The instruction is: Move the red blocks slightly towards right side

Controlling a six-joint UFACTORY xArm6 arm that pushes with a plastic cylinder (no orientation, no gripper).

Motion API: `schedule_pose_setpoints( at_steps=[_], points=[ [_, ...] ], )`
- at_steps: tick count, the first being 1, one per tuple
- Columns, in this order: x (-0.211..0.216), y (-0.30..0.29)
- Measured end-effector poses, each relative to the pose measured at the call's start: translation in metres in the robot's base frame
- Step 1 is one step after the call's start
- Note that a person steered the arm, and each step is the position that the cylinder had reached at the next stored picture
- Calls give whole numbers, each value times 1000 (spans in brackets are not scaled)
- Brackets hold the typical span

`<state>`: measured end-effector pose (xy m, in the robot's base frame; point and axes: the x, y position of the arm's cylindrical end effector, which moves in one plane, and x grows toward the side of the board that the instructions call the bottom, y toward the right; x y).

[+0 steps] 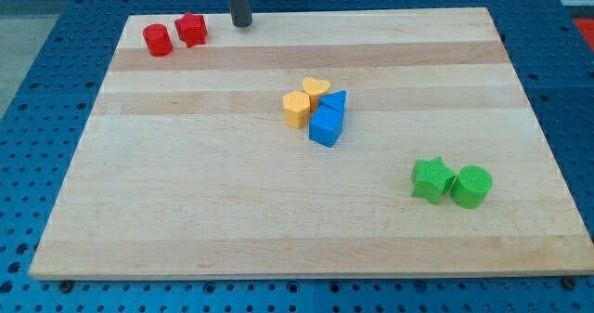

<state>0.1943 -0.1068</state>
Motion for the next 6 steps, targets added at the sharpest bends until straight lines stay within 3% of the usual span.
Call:
schedule_pose_setpoints(
  at_steps=[1, 4, 5, 6],
  points=[
    [-2, -11],
    [-3, -124],
    [25, -130],
    [34, -94]
  ],
)
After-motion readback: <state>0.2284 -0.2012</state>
